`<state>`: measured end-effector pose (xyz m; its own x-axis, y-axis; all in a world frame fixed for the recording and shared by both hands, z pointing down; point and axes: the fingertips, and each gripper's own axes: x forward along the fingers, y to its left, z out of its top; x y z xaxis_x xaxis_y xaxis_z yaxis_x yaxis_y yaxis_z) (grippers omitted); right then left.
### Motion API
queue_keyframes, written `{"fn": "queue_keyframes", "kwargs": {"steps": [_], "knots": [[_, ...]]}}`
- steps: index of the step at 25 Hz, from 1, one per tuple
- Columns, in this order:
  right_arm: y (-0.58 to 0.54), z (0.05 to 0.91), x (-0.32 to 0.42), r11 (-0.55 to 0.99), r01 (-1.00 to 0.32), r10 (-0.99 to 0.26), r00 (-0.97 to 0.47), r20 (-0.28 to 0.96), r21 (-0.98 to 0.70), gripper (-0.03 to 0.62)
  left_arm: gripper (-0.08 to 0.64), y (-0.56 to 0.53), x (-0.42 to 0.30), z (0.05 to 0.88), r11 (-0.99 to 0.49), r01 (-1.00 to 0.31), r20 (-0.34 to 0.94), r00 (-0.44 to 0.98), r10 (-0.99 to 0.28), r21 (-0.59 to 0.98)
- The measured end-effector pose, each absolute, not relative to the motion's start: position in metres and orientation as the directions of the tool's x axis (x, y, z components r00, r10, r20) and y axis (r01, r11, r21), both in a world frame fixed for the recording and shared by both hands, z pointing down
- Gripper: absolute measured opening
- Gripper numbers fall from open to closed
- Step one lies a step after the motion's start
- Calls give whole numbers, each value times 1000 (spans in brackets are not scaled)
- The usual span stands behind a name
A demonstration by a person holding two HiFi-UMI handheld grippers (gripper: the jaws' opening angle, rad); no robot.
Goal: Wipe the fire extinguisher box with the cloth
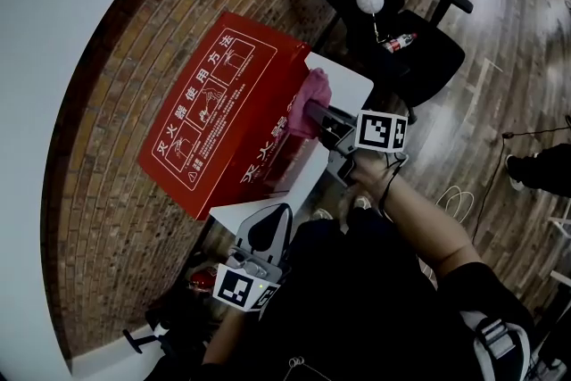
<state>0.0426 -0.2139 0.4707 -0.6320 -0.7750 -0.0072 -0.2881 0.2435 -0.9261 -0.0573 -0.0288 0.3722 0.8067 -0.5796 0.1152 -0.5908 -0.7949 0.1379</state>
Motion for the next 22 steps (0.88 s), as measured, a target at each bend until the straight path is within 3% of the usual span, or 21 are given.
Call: {"fn": "queue_keyframes", "kwargs": {"steps": [22], "knots": [[-224, 538, 55, 135, -369, -782, -609, 130, -920, 84, 20, -38, -50, 394, -754, -643, 169, 764, -622, 132]]}}
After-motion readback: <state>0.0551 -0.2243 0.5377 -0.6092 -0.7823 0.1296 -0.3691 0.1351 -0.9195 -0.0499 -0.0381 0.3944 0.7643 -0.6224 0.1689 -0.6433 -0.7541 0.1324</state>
